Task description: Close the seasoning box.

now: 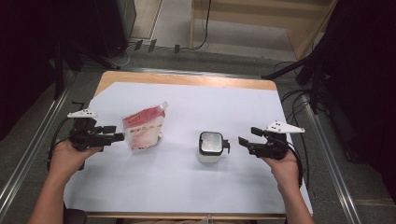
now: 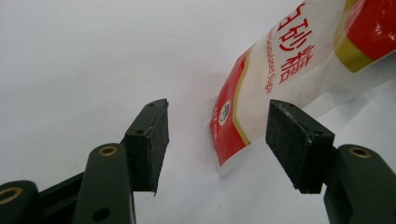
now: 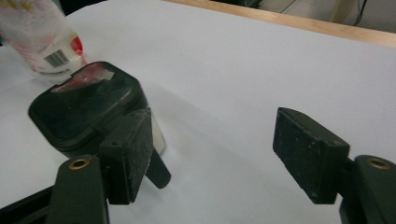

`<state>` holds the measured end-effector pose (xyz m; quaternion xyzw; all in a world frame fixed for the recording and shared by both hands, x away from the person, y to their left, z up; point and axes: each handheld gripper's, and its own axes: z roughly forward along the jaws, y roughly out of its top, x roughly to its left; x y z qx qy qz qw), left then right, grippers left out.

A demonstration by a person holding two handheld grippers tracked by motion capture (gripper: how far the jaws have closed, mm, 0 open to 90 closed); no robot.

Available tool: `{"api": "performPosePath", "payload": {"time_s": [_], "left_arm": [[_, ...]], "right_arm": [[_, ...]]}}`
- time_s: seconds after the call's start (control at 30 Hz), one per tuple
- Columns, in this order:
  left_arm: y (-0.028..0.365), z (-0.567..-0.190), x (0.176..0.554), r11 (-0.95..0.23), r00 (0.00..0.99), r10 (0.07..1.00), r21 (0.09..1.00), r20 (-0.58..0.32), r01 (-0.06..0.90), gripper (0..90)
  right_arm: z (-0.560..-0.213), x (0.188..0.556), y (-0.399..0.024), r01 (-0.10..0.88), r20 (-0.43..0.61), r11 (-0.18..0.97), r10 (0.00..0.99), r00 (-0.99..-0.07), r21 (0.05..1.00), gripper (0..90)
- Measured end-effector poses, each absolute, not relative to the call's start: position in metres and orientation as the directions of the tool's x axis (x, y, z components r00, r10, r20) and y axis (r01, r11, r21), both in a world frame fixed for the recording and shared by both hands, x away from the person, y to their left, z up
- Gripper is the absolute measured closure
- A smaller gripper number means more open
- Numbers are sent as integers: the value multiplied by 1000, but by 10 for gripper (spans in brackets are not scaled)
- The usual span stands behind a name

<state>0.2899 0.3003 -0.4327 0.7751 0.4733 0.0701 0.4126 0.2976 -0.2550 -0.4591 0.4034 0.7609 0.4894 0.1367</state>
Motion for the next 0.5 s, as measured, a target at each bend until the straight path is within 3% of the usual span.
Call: {"api": "performPosePath", "payload": {"time_s": [0.5], "left_arm": [[298, -443, 295, -227, 527, 812, 697, -250, 680, 392]], "right_arm": [[-476, 309, -270, 543, 217, 172, 788, -576, 822, 256]]}}
